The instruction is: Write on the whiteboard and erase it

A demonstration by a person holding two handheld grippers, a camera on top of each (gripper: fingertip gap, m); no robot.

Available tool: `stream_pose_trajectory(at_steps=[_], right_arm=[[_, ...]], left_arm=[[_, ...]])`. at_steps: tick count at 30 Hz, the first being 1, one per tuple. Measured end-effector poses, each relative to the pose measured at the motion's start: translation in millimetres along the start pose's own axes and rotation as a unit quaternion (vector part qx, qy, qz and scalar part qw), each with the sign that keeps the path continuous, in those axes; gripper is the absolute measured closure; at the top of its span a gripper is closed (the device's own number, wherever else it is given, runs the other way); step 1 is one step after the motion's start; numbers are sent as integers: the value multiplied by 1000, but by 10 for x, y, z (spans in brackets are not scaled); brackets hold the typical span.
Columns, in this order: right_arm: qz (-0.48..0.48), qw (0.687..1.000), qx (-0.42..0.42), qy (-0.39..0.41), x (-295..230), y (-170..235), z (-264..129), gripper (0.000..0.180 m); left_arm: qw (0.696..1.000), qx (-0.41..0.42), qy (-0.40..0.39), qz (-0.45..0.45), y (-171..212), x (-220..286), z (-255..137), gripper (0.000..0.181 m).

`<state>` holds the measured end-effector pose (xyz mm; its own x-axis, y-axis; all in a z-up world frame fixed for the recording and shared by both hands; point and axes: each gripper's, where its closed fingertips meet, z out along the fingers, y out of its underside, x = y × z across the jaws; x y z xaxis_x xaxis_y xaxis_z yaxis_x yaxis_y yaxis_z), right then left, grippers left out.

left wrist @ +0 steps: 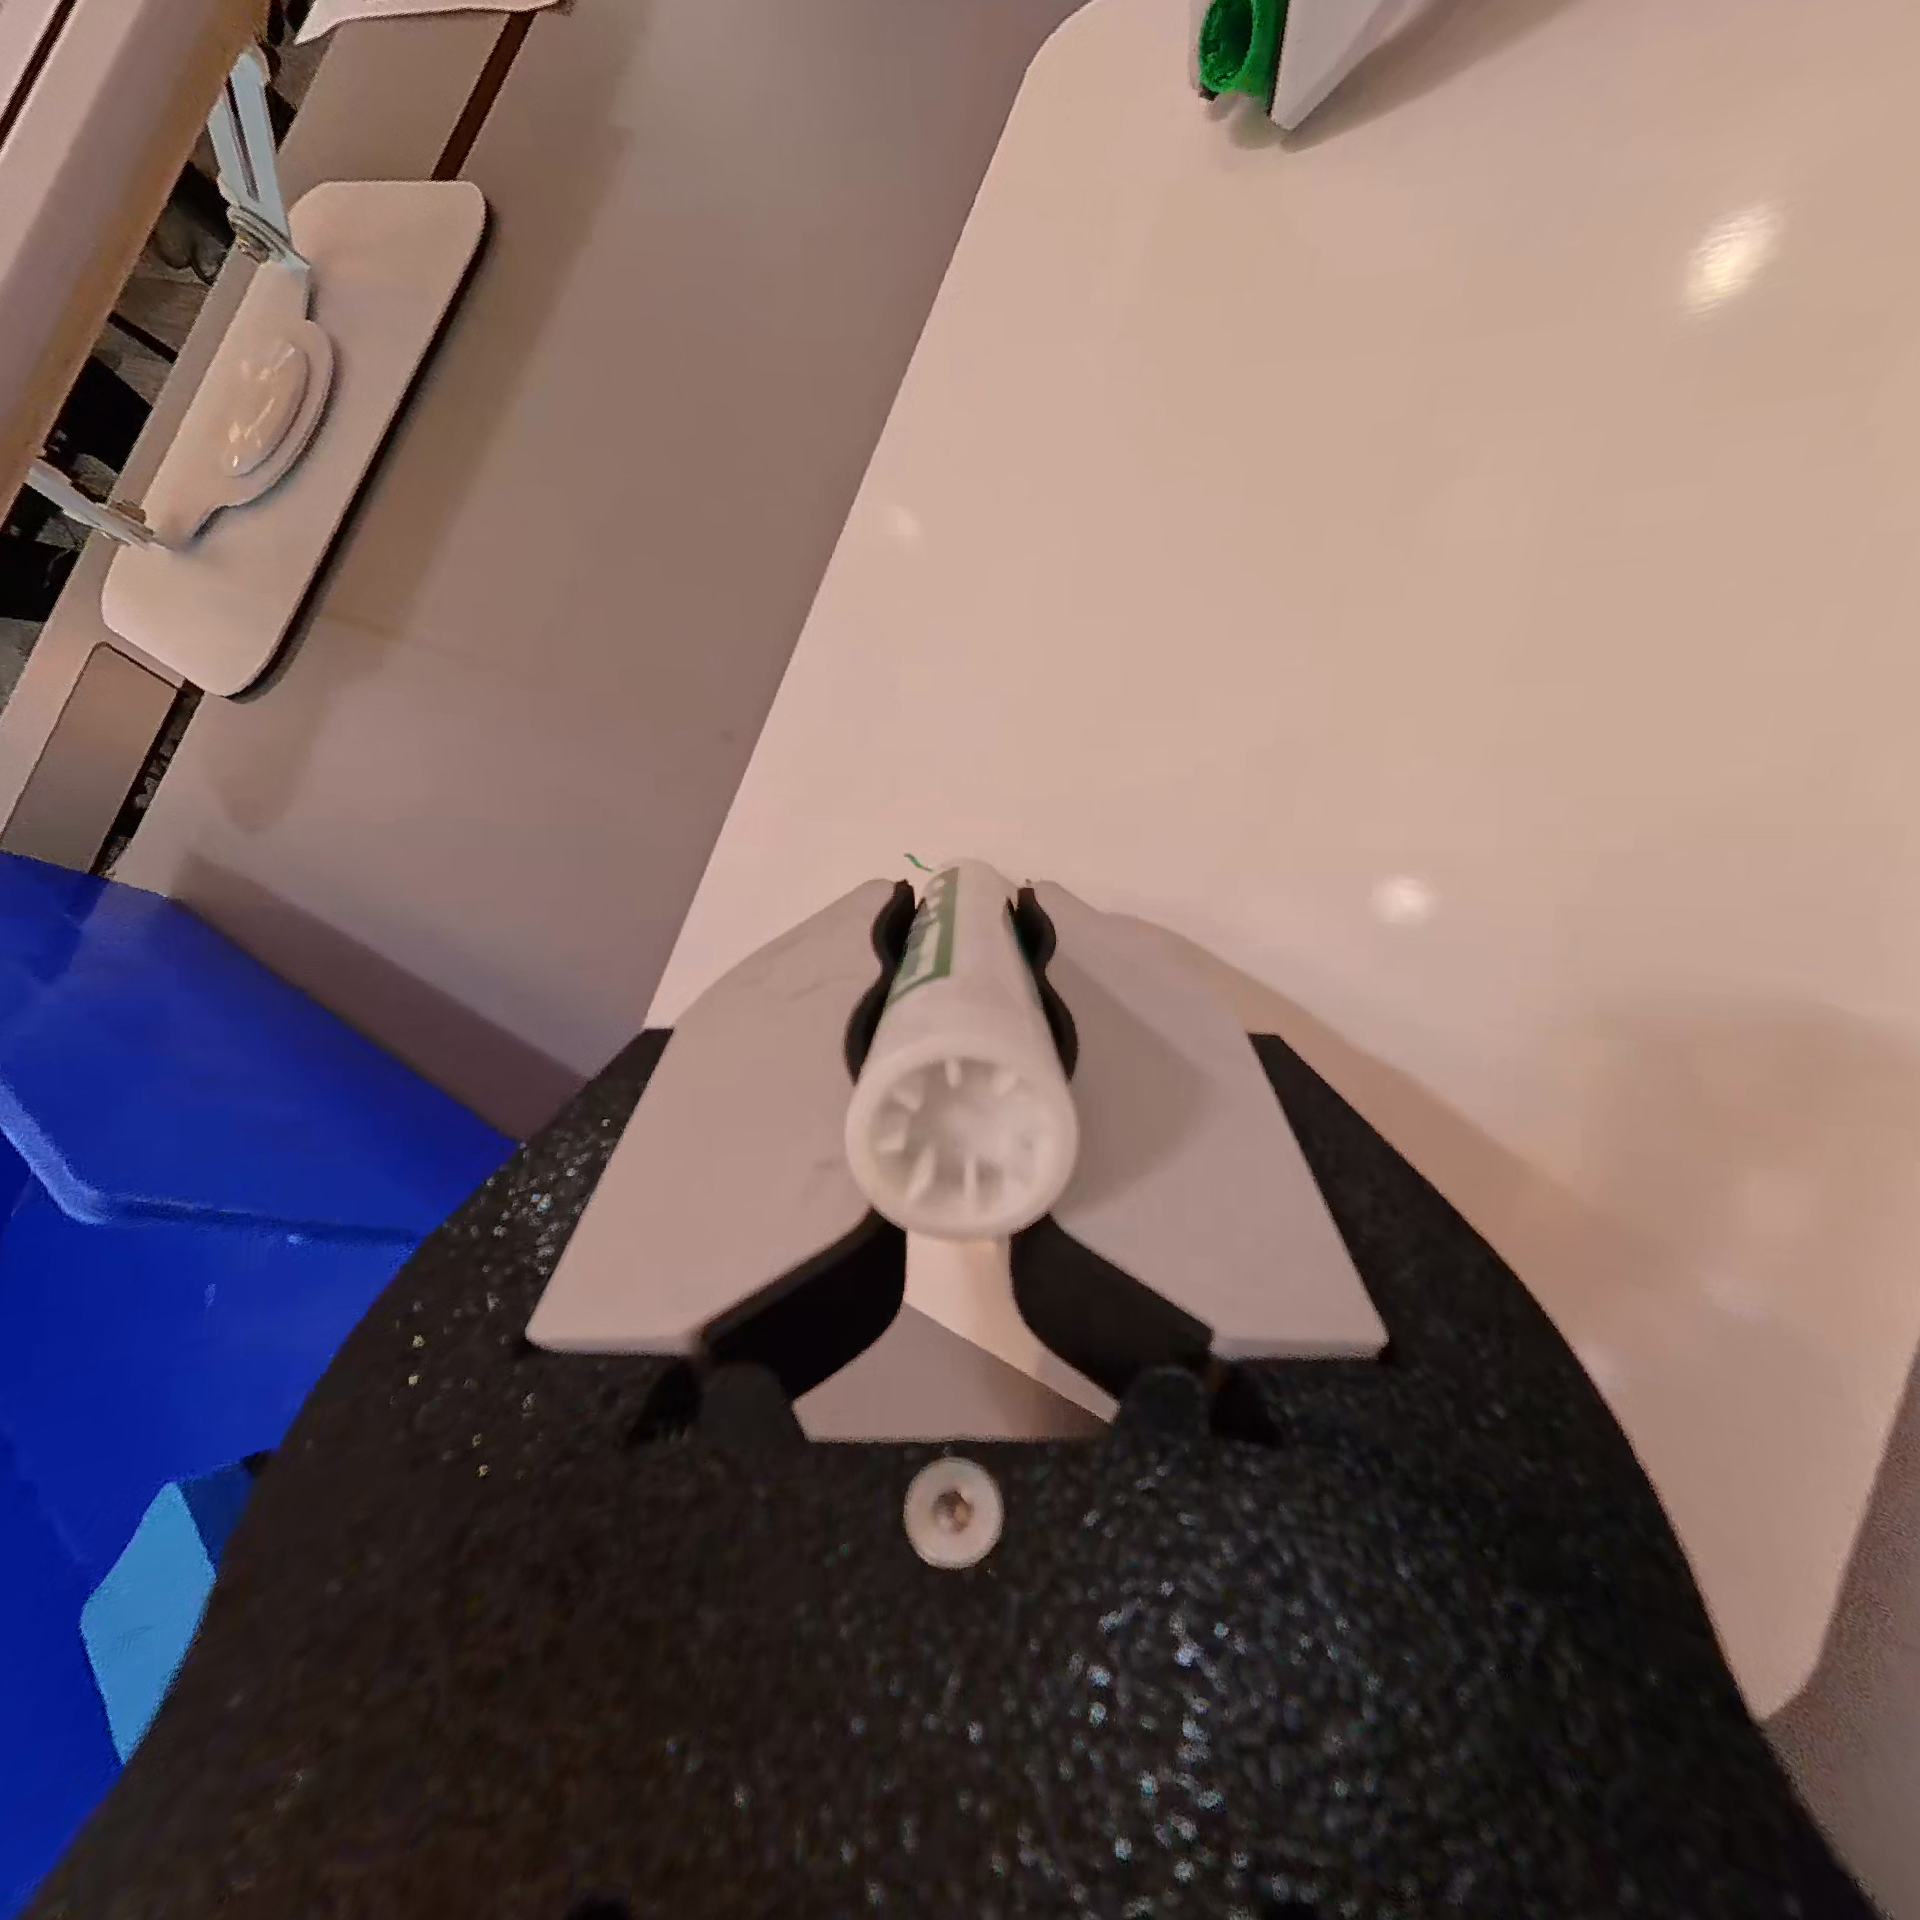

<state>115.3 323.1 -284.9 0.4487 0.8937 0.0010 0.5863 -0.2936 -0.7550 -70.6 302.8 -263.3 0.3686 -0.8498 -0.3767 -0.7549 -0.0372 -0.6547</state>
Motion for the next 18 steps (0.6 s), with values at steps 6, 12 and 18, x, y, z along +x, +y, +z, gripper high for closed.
stream_pose_trajectory(at_steps=[6,12,18], right_arm=[[0,1000,0,0,2,1,1,161],[0,1000,0,0,1,1,1,161],[-1,1000,0,0,1,0,0,161]], left_arm=[[1000,4,10,1,-23,164,-78,161],[998,29,-43,-23,-98,-86,-106,161],[999,10,-31,-29,-43,-150,52,162]])
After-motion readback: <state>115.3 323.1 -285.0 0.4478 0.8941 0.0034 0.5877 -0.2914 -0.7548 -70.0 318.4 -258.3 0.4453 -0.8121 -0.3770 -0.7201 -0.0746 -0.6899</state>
